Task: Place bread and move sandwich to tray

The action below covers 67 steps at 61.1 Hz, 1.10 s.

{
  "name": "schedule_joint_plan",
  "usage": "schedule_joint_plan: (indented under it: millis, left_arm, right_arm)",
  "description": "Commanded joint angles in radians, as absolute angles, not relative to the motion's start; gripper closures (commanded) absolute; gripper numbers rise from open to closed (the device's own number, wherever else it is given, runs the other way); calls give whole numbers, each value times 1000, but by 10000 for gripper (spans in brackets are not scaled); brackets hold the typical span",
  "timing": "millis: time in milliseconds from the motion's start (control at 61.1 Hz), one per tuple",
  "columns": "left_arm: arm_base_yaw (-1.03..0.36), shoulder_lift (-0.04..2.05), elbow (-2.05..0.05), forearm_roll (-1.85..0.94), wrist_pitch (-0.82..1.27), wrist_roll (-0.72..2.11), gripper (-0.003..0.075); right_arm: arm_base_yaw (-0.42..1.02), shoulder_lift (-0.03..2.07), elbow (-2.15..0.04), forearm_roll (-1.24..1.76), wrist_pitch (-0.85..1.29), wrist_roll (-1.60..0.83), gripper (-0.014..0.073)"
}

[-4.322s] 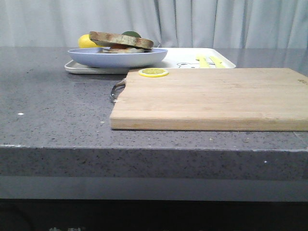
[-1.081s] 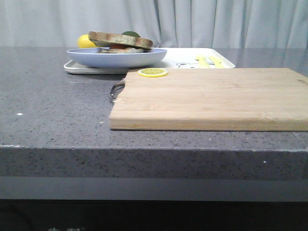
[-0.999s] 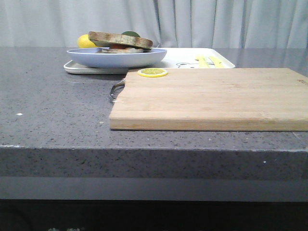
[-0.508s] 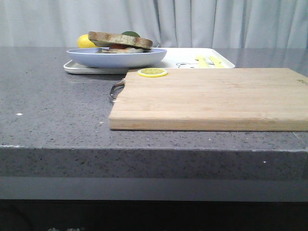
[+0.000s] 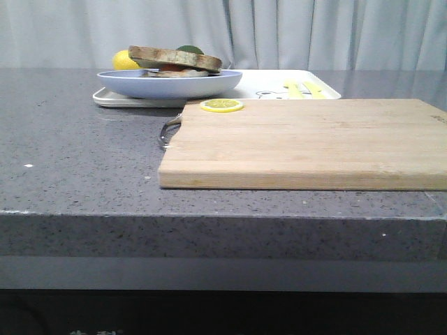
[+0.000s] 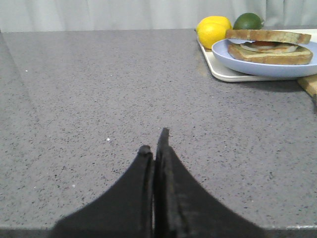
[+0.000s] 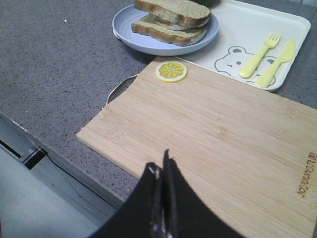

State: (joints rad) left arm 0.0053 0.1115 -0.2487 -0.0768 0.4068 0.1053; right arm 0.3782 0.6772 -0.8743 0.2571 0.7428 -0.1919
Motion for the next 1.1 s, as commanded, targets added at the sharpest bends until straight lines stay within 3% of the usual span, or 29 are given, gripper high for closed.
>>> schedule_joint_plan:
  millis: [0, 246, 1081]
  left_arm:
    - [11, 55, -193, -97, 244, 96, 740]
    - [11, -28, 10, -160, -7, 96, 740]
    - [11, -28, 6, -69, -41, 0, 741]
  right_arm:
    - [372, 677, -899, 264, 683, -190, 662]
    - [372, 677, -899, 264, 681, -190, 662]
    - [372, 677, -899, 265, 694, -190, 662]
